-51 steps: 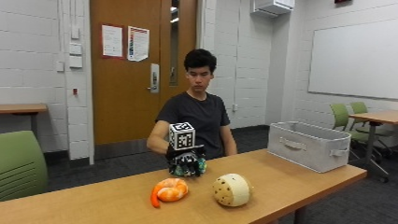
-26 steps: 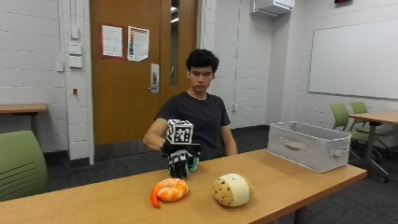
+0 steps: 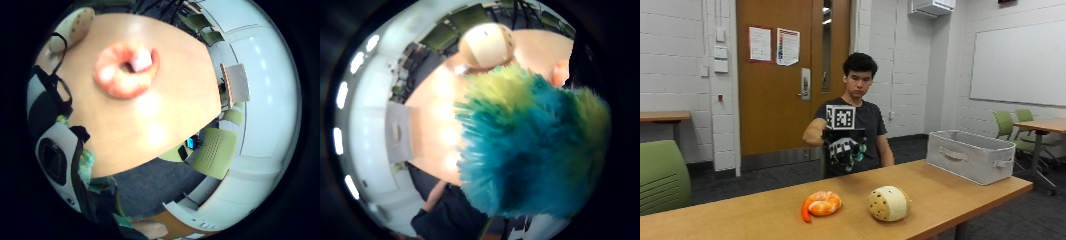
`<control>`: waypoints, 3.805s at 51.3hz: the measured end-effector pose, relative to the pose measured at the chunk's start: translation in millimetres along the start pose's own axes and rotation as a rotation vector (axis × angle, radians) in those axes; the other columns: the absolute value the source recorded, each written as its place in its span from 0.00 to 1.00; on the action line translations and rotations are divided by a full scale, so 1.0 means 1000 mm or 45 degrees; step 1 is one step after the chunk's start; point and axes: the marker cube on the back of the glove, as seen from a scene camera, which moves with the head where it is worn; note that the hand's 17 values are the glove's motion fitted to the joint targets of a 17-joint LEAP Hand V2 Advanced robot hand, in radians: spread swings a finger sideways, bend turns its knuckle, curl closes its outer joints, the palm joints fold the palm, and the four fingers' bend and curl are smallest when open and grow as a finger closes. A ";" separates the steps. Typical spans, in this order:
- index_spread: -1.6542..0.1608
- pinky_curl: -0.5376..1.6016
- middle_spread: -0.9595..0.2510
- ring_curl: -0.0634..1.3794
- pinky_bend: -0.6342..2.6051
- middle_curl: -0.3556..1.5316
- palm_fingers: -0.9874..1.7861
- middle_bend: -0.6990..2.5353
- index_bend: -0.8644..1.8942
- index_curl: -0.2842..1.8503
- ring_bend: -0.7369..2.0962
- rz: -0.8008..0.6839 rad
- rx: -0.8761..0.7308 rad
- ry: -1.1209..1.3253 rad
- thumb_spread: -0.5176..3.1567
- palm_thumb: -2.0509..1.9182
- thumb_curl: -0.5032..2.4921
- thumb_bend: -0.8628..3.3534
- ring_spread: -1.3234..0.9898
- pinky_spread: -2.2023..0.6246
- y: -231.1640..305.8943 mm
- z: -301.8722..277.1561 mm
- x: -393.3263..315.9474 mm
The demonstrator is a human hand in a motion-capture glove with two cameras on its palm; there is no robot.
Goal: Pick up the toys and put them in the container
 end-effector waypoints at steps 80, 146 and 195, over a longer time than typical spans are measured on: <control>0.65 0.49 0.54 0.38 0.54 0.52 0.29 0.28 0.30 0.83 0.53 -1.169 0.030 0.064 0.40 0.58 0.45 0.18 0.42 0.67 0.015 -0.172 -0.560; 0.74 0.40 0.71 0.27 0.44 0.39 0.32 0.27 0.36 0.25 0.34 -0.299 -0.004 0.023 0.43 0.50 0.25 0.19 0.48 0.76 -0.144 -0.105 -0.167; 0.72 0.41 0.60 0.29 0.44 0.39 0.35 0.27 0.36 0.25 0.34 -0.224 -0.280 -0.018 0.40 0.49 0.23 0.19 0.40 0.77 -0.198 0.114 -0.107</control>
